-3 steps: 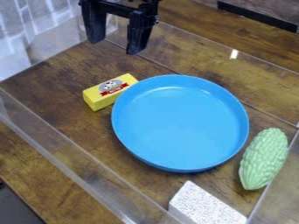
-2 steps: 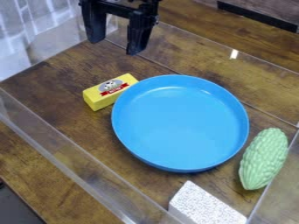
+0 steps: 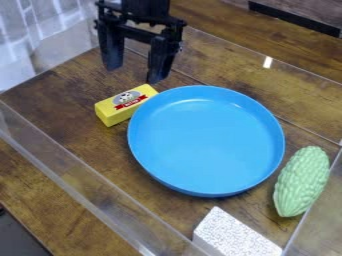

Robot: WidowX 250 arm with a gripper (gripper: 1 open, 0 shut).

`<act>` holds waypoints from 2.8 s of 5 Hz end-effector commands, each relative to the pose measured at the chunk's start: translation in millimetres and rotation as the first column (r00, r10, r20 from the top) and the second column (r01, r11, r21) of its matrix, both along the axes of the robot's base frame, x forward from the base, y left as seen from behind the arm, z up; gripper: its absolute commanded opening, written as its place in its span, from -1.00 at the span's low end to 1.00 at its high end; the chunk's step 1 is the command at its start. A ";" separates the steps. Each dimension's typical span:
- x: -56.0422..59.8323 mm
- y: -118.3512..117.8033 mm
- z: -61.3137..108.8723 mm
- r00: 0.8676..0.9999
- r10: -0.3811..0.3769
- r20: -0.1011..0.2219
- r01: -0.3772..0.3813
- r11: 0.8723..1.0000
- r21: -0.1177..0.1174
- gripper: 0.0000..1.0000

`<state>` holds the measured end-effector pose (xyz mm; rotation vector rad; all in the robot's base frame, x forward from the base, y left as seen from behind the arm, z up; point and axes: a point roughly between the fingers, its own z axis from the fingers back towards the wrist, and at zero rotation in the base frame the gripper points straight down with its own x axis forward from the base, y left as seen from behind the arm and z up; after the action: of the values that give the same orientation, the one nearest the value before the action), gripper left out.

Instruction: Put the green object in the blue tray

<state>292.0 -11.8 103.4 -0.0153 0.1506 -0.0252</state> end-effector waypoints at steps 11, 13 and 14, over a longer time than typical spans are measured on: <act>38.3 -135.3 -29.9 0.970 -0.237 0.063 0.241 0.968 -0.065 1.00; 43.4 -141.7 -33.7 0.967 -0.241 0.087 0.247 0.967 -0.061 1.00; 47.8 -144.8 -35.0 0.964 -0.244 0.103 0.250 0.967 -0.056 1.00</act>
<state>333.4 -147.2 48.8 -0.0501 0.1197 -0.2579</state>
